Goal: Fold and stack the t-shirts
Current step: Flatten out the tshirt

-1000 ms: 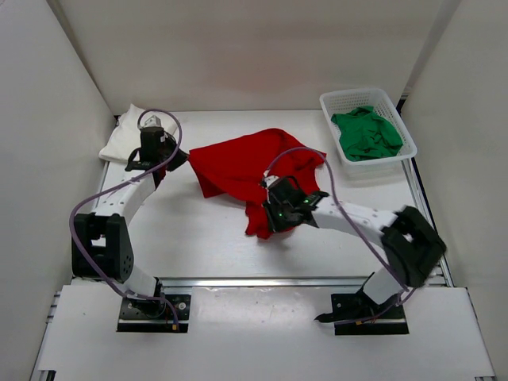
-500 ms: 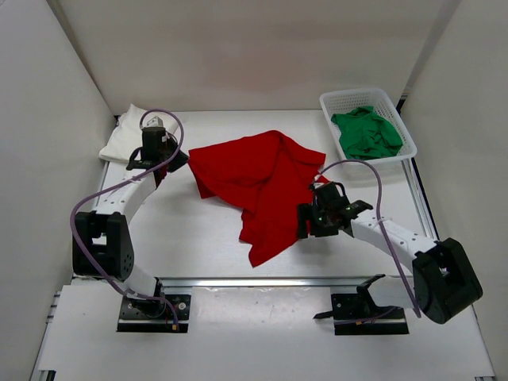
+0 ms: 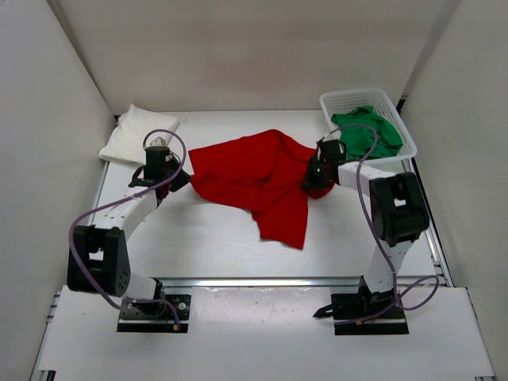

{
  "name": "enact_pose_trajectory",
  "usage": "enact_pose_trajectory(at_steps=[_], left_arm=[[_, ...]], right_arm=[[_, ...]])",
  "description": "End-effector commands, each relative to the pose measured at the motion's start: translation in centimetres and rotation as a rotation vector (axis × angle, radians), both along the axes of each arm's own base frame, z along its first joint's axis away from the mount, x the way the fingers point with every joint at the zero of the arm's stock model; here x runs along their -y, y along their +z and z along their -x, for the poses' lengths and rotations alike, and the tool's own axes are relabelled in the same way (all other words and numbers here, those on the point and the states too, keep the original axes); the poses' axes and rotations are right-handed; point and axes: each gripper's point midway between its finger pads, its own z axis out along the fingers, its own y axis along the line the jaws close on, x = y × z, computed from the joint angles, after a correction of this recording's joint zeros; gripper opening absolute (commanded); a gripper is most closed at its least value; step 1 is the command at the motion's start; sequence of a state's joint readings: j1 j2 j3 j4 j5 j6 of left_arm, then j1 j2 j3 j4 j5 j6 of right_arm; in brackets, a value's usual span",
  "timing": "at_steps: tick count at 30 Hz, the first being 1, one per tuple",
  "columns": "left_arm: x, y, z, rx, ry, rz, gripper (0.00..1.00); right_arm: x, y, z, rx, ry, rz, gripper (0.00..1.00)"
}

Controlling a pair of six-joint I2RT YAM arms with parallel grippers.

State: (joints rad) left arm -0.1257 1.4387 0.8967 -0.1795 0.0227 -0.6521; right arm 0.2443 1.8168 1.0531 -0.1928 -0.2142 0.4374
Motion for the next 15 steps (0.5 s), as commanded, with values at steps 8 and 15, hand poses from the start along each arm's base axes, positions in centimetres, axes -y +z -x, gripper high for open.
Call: enact_pose_trajectory(at_steps=[8, 15], left_arm=[[-1.9, 0.8, 4.6, 0.075, 0.073, 0.002, 0.04], [-1.4, -0.4, 5.0, 0.053, 0.024, 0.123, 0.00]], right_arm=[[0.7, 5.3, 6.0, 0.145, 0.038, 0.162, 0.55], [1.0, 1.6, 13.6, 0.055, 0.030, 0.195, 0.53]])
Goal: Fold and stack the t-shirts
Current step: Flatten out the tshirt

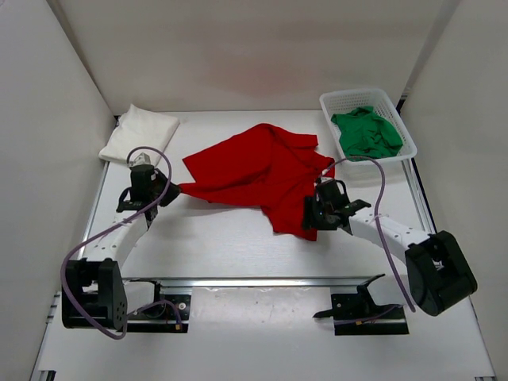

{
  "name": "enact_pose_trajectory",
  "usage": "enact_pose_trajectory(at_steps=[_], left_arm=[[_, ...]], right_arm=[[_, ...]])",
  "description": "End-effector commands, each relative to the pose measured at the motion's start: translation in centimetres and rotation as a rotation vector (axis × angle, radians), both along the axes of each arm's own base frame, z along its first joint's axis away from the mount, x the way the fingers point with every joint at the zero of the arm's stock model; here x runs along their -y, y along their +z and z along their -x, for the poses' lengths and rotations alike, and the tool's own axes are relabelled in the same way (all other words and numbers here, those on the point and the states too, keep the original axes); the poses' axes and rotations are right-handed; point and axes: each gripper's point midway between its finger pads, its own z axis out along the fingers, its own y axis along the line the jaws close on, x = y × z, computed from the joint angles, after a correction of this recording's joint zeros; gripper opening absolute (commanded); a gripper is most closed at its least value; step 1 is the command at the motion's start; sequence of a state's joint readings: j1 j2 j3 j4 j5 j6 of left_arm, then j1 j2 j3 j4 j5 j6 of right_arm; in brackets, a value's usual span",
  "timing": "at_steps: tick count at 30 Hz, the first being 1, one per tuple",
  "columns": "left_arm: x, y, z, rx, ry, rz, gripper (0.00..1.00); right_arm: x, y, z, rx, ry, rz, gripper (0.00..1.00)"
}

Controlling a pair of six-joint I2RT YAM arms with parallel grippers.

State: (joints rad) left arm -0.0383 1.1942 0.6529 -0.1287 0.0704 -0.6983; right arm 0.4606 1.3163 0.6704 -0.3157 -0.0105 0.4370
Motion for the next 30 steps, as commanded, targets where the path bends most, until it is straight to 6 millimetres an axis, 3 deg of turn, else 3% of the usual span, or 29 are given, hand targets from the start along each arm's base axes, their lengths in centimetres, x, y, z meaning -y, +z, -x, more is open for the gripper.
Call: enact_pose_trajectory(at_steps=[1, 7, 14, 17, 19, 20, 23, 26, 28, 29, 30], left_arm=[[1.4, 0.0, 0.2, 0.017, -0.060, 0.060, 0.00], [2.1, -0.4, 0.2, -0.007, -0.085, 0.059, 0.00], [3.3, 2.5, 0.0, 0.075, -0.125, 0.037, 0.00], [4.0, 2.9, 0.2, 0.077, -0.148, 0.018, 0.00], [4.7, 2.9, 0.2, 0.075, -0.170, 0.004, 0.00], [5.0, 3.0, 0.4, 0.073, -0.178, 0.004, 0.00], [5.6, 2.9, 0.4, 0.063, -0.211, 0.005, 0.00], [6.2, 5.2, 0.2, 0.080, -0.272, 0.034, 0.00], [6.6, 9.7, -0.9, 0.151, -0.318, 0.031, 0.00], [6.9, 10.3, -0.4, 0.137, -0.353, 0.019, 0.00], [6.9, 13.2, -0.7, 0.180, -0.367, 0.001, 0.00]], right_arm=[[1.1, -0.9, 1.4, -0.009, -0.086, 0.040, 0.54], [2.3, -2.7, 2.9, -0.042, -0.124, 0.058, 0.51], [2.0, -4.6, 5.6, -0.114, -0.107, 0.102, 0.33], [2.1, -5.1, 6.3, -0.129, -0.123, 0.092, 0.21], [2.1, -4.9, 6.0, -0.121, -0.126, 0.089, 0.04], [2.0, -4.7, 5.8, -0.114, -0.132, 0.076, 0.01], [1.9, -2.8, 4.8, -0.059, -0.126, 0.050, 0.00], [2.1, 2.2, 3.2, 0.048, -0.130, 0.042, 0.00], [2.2, 8.2, 2.0, 0.169, -0.124, 0.008, 0.00], [2.6, 11.6, 1.6, 0.231, -0.147, -0.019, 0.00], [2.9, 13.1, 1.5, 0.261, -0.146, -0.010, 0.00]])
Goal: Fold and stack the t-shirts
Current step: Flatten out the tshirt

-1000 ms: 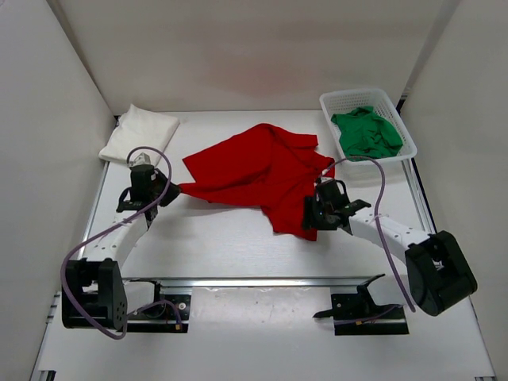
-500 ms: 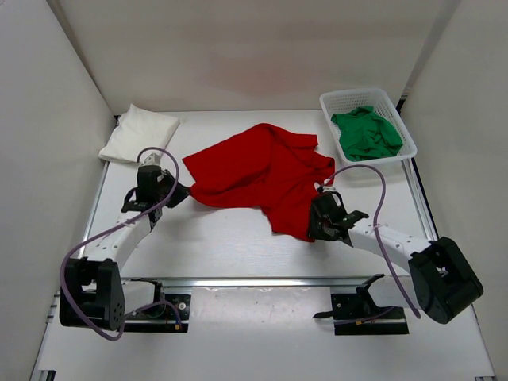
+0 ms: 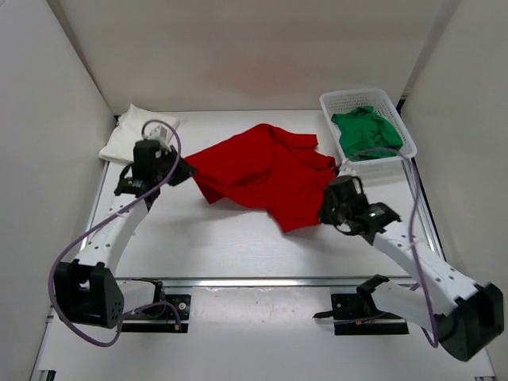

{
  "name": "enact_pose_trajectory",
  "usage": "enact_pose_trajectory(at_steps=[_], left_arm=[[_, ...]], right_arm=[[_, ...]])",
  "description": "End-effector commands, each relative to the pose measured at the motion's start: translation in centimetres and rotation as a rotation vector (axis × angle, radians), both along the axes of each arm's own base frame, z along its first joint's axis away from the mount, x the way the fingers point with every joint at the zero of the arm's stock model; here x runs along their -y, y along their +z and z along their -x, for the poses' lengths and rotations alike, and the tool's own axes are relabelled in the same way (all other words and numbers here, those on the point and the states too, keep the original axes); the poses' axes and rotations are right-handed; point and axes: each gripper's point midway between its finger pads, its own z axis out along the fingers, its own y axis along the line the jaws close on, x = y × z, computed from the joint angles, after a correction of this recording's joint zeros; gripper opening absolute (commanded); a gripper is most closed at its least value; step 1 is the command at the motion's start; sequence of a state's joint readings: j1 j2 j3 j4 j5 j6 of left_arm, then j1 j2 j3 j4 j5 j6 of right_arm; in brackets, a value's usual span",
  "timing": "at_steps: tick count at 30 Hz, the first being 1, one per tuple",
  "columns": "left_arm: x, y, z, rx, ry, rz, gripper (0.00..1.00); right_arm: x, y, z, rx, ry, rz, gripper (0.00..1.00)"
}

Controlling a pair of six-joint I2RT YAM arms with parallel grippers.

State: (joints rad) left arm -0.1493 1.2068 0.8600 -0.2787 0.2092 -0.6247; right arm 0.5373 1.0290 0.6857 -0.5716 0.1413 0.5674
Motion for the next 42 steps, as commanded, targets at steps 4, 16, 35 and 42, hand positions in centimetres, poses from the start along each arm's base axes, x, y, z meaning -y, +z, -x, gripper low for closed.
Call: enact_pose_trajectory(at_steps=[4, 16, 35, 42], left_arm=[[0.1, 18.6, -0.3, 0.332, -0.116, 0.002, 0.00], [-6.9, 32.7, 0.8, 0.589, 0.064, 0.121, 0.00], [-6.4, 21.6, -15.7, 0.347, 0.150, 0.192, 0.00], [-10.2, 33.6, -13.0, 0.611, 0.206, 0.236, 0.00]], right_arm=[[2.1, 20.7, -2.5, 0.412, -0.038, 0.006, 0.00], [2.3, 44.1, -8.4, 0.814, 0.069, -0.062, 0.00], [2.6, 39.0, -30.6, 0.836, 0.100, -0.148, 0.00], [2.6, 53.2, -21.9, 1.258, 0.083, -0.068, 0.00]])
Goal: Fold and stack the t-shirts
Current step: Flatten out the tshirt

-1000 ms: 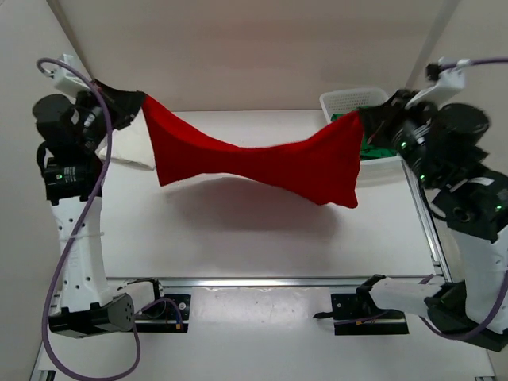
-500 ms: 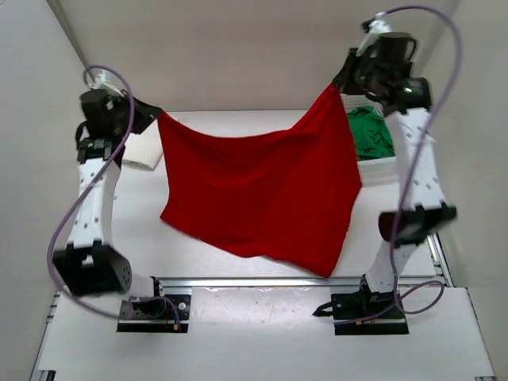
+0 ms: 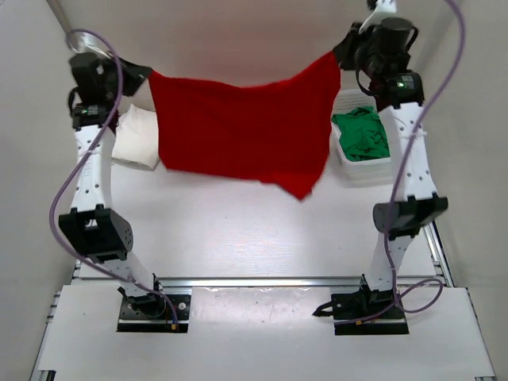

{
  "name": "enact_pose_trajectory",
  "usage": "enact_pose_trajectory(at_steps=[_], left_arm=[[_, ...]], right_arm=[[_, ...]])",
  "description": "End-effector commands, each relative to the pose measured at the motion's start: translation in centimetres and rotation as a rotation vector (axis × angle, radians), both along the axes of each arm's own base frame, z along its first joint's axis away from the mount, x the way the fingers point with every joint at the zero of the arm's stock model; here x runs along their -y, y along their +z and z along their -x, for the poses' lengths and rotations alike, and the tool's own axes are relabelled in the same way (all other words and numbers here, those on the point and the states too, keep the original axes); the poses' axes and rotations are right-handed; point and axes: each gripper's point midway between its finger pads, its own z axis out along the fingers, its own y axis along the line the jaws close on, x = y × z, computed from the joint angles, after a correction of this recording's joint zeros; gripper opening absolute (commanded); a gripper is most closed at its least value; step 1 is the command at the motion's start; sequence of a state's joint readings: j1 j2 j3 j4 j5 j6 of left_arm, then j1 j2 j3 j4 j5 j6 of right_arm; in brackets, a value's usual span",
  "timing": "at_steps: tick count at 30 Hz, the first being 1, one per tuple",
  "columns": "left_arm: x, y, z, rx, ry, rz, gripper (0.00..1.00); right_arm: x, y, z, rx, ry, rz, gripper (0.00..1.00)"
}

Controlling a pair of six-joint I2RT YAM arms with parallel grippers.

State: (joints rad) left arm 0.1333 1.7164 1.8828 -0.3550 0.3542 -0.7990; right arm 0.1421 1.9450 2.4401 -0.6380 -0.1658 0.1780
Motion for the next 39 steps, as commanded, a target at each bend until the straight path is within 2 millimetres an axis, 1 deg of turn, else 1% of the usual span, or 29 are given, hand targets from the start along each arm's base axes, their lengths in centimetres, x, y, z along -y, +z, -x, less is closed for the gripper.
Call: enact_pose_trajectory(at_steps=[1, 3, 5, 6, 7, 8, 9, 10, 11, 12, 13, 14, 15, 16, 17, 18, 19, 20, 21, 22, 23, 25, 28, 30, 31, 33, 36, 38, 39], left_arm=[[-0.9, 11.0, 5.2, 0.257, 0.029, 0.006, 0.00], [-1.1, 11.6, 6.0, 0.276, 0.033, 0.009, 0.00], [-1.3, 10.7, 6.4, 0.265, 0.049, 0.009, 0.00], [-1.4, 11.0, 7.0, 0.281, 0.056, 0.002, 0.00], [-1.2, 10.0, 7.3, 0.266, 0.055, 0.006, 0.00], [-1.3, 9.0, 7.6, 0.255, 0.055, 0.003, 0.00], [-1.3, 8.4, 7.8, 0.245, 0.059, 0.009, 0.00], [-1.3, 7.3, 8.2, 0.229, 0.062, 0.007, 0.00], [-1.5, 5.7, 8.7, 0.202, 0.076, -0.003, 0.00], [-1.8, 5.1, 8.9, 0.198, 0.085, -0.019, 0.00], [-1.9, 3.3, 9.5, 0.172, 0.097, -0.019, 0.00], [-1.9, 1.2, 10.3, 0.136, 0.113, -0.026, 0.00], [-2.2, 0.1, 10.7, 0.121, 0.135, -0.042, 0.00], [-2.2, -2.1, 11.7, 0.091, 0.143, -0.050, 0.00], [-2.2, -4.5, 12.7, 0.056, 0.171, -0.060, 0.00], [-2.4, -8.5, 13.0, -0.018, 0.195, -0.079, 0.00], [-2.6, -9.2, 14.1, -0.015, 0.220, -0.107, 0.00], [-1.7, -11.8, 15.2, -0.059, 0.204, -0.111, 0.00], [-1.8, -14.7, 16.5, -0.112, 0.227, -0.127, 0.00], [-1.8, -15.9, 17.0, -0.128, 0.227, -0.129, 0.00], [-1.6, -19.3, 18.3, -0.200, 0.214, -0.129, 0.00], [-2.3, -23.9, 20.4, -0.295, 0.203, -0.121, 0.00], [-2.2, -27.1, 22.6, -0.359, 0.172, -0.105, 0.00], [-1.7, -28.6, 23.7, -0.404, 0.136, -0.156, 0.00], [-1.6, -28.9, 24.0, -0.418, 0.134, -0.167, 0.00], [-1.7, -29.8, 24.8, -0.446, 0.116, -0.184, 0.00], [-2.5, -30.0, 25.3, -0.464, 0.140, -0.226, 0.00], [-2.1, -28.5, 24.3, -0.427, 0.131, -0.195, 0.00], [-1.3, -28.0, 23.8, -0.409, 0.101, -0.157, 0.00]], right_arm=[[1.2, 17.8, 9.5, 0.491, -0.029, -0.023, 0.00], [1.5, 17.2, 10.4, 0.461, -0.021, -0.020, 0.00], [1.8, 14.6, 10.7, 0.381, -0.041, 0.005, 0.00], [1.6, 13.6, 10.6, 0.354, -0.039, 0.016, 0.00], [1.8, 12.0, 10.7, 0.309, -0.040, 0.018, 0.00], [1.9, 9.5, 10.5, 0.240, -0.051, 0.028, 0.00], [1.9, 8.2, 10.5, 0.206, -0.052, 0.024, 0.00], [2.1, 5.9, 11.1, 0.162, -0.052, 0.025, 0.00], [2.3, 2.8, 11.4, 0.106, -0.057, 0.027, 0.00], [2.6, 0.5, 12.6, 0.076, -0.070, 0.032, 0.00], [2.5, -0.9, 13.2, 0.056, -0.077, 0.028, 0.01], [2.6, -4.2, 14.3, -0.001, -0.084, 0.018, 0.00], [2.6, -9.1, 14.7, -0.099, -0.080, 0.023, 0.00], [2.7, -9.5, 16.2, -0.094, -0.082, -0.006, 0.00], [3.1, -13.2, 17.5, -0.152, -0.107, -0.017, 0.00], [2.9, -17.7, 19.1, -0.228, -0.104, -0.009, 0.00], [2.6, -19.8, 19.8, -0.269, -0.104, -0.024, 0.00], [2.7, -24.3, 21.6, -0.367, -0.125, -0.035, 0.00], [2.9, -27.5, 23.1, -0.429, -0.142, -0.059, 0.00], [2.6, -30.3, 24.7, -0.483, -0.116, -0.072, 0.00], [2.2, -31.8, 25.8, -0.535, -0.112, -0.102, 0.00], [1.2, -35.1, 29.6, -0.637, -0.081, -0.136, 0.01], [-0.5, -37.0, 33.7, -0.715, -0.056, -0.241, 0.00], [-1.7, -37.3, 35.8, -0.740, -0.015, -0.290, 0.00], [-1.5, -37.5, 36.5, -0.752, -0.038, -0.316, 0.00], [-2.7, -37.1, 37.7, -0.743, 0.013, -0.346, 0.00], [-2.8, -36.2, 37.9, -0.727, 0.006, -0.327, 0.00], [-2.7, -35.7, 36.9, -0.724, -0.012, -0.294, 0.00], [-2.3, -35.4, 36.1, -0.701, -0.025, -0.282, 0.00]])
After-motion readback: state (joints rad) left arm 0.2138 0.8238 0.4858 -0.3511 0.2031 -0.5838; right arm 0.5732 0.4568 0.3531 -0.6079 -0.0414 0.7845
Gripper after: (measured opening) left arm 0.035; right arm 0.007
